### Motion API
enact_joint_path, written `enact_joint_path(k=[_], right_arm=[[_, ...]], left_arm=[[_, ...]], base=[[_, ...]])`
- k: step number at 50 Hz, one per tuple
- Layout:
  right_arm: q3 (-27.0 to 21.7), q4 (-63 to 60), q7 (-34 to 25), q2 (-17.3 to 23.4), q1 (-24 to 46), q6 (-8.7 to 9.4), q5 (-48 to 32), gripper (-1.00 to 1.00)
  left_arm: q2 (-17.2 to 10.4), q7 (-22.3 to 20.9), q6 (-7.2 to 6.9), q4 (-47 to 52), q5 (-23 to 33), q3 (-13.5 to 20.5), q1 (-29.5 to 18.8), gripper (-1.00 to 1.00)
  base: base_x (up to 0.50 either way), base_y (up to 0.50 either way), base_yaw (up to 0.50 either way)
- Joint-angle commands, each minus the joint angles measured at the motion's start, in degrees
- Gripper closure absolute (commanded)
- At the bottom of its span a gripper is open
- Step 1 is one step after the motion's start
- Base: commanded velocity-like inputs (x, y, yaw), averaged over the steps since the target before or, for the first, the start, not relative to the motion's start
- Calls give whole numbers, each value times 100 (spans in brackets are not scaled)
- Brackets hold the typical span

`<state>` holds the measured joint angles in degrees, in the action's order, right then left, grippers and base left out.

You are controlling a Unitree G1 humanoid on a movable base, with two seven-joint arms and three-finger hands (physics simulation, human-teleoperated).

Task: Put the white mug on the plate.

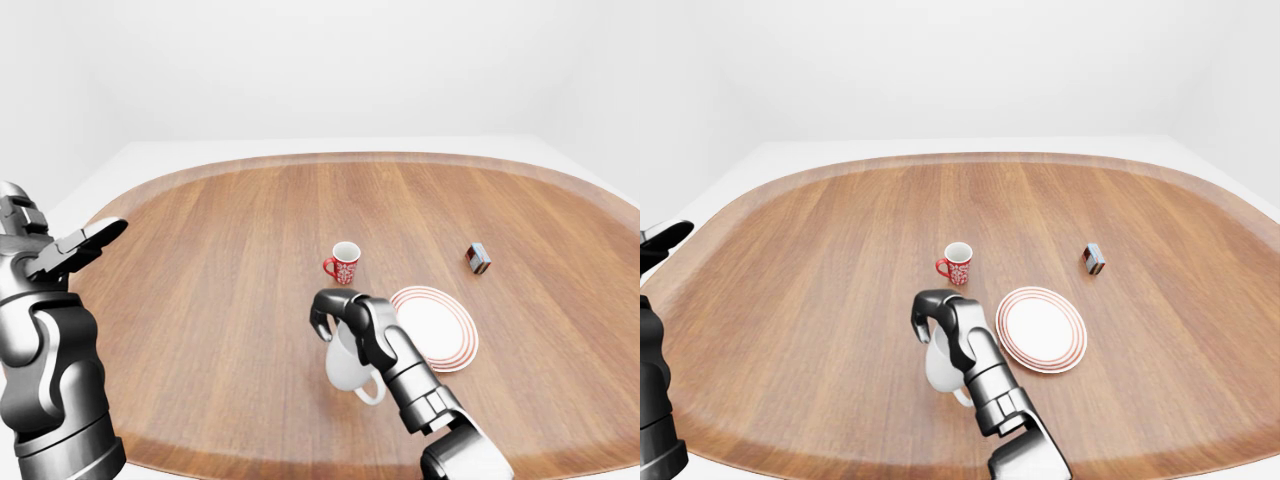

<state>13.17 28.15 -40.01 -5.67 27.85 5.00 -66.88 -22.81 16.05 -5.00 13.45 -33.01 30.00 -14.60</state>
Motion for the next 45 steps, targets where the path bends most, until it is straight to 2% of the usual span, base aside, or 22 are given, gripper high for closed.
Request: enact_joint_path(k=[1, 13, 27, 38, 41, 45], right_arm=[[-269, -524, 1, 238, 389, 0, -216, 100], [-544, -599, 1, 538, 652, 0, -364, 100], [-1024, 51, 1, 1388, 1470, 0, -263, 100], [-1345, 1180, 1, 2159, 2127, 0, -153, 100], [-1579, 1962, 1, 2357, 2510, 0, 271, 100], [-1524, 2351, 1, 2582, 2621, 0, 605, 100]], left_arm=[[4, -1, 0, 16, 0, -1, 2, -100], [9, -17, 0, -24, 10, -8, 2, -100], [-1, -7, 0, 4, -1, -4, 0, -100], [-4, -12, 0, -12, 5, -5, -9, -100], [-8, -10, 0, -5, -2, 5, -4, -100], [5, -16, 0, -13, 19, -13, 0, -100]], base=[[0, 0, 0], [0, 0, 0], [0, 0, 0], [0, 0, 0], [0, 0, 0], [0, 0, 0]])
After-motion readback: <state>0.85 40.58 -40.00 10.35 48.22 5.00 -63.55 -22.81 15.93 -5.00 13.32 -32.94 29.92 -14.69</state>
